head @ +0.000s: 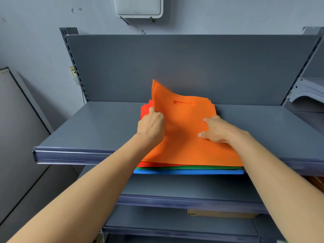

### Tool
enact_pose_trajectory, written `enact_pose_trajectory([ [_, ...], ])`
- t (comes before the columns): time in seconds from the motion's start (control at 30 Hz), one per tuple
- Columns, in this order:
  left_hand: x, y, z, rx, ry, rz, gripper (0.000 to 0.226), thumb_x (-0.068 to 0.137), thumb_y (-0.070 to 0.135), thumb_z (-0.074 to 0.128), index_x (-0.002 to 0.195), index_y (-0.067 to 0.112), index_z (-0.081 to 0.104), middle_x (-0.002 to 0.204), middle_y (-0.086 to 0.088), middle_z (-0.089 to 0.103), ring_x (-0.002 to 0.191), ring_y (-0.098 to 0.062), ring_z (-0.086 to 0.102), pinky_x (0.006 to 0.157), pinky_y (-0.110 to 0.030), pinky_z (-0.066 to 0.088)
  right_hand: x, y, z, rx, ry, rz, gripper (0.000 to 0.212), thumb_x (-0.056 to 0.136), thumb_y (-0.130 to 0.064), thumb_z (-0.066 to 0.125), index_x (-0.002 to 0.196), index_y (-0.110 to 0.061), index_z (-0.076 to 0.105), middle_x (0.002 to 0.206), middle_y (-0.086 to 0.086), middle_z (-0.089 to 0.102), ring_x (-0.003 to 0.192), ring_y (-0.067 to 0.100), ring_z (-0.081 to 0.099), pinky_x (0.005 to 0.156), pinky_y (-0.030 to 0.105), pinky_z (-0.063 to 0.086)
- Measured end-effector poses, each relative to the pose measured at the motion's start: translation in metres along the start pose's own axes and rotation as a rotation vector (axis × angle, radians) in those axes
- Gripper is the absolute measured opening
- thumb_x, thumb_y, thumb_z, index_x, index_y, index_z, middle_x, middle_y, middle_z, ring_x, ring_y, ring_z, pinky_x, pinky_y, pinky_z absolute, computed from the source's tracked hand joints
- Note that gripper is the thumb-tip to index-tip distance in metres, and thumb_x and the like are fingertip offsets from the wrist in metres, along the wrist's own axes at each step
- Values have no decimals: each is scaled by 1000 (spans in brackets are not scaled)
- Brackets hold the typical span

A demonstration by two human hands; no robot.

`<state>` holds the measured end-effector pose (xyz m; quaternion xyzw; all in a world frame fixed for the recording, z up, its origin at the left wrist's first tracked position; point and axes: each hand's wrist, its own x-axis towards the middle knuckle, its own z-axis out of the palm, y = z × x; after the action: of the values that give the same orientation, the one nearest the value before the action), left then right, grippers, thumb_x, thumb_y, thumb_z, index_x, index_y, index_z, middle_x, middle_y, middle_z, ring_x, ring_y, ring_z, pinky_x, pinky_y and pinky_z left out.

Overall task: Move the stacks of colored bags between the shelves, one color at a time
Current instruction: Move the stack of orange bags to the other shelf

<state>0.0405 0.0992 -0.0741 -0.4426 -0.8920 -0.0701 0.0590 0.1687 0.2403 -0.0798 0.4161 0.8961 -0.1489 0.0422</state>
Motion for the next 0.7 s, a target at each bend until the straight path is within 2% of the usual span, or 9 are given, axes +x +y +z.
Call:
enact_pose_trajectory([
  [0.13, -5, -21, -11, -31, 24, -138, 20, 85, -11, 37, 97, -6, 52, 110, -19, 43, 74, -28, 39, 65, -35, 36, 3, -21, -1, 25, 6, -84, 73, 91, -43, 53, 149, -17, 18, 154, 8, 13, 138, 29, 29, 110, 40, 31],
  [0.3, -14, -55, -7, -21, -29, -255, 20, 85, -13, 37, 98, -8, 52, 107, -19, 40, 71, -27, 39, 65, -34, 38, 9, -47, 9, 62, -52, -133, 77, 90, -46, 55, 150, -16, 17, 155, 9, 10, 138, 28, 29, 111, 39, 30],
  [0.43, -14, -71, 1, -57, -61, -299, 18, 86, -11, 38, 97, -5, 51, 99, -15, 35, 71, -27, 41, 64, -34, 39, 16, -59, 13, 141, -27, -163, 82, 85, -46, 62, 149, -14, 21, 153, 9, 16, 136, 27, 32, 110, 37, 31],
  [0.57, -12, -77, 6, -113, -77, -297, 17, 88, -8, 36, 99, -3, 48, 99, -13, 30, 66, -27, 44, 61, -34, 38, 21, -65, 12, 371, 9, -127, 84, 78, -28, 74, 147, -14, 28, 150, 9, 27, 134, 25, 36, 108, 36, 34],
  [0.63, -11, -79, 8, -137, -57, -292, 13, 88, -5, 36, 92, 2, 46, 100, -13, 31, 63, -26, 44, 57, -34, 36, 23, -66, 11, 442, 29, -85, 82, 75, -16, 76, 145, -12, 32, 149, 8, 33, 132, 24, 39, 107, 37, 37],
  [0.7, -9, -81, 9, -146, -14, -283, 11, 88, -4, 36, 84, 6, 37, 98, -12, 30, 57, -23, 37, 55, -34, 34, 22, -69, 10, 441, 57, -84, 71, 75, -6, 74, 139, -10, 42, 143, 9, 41, 126, 24, 46, 101, 33, 41],
])
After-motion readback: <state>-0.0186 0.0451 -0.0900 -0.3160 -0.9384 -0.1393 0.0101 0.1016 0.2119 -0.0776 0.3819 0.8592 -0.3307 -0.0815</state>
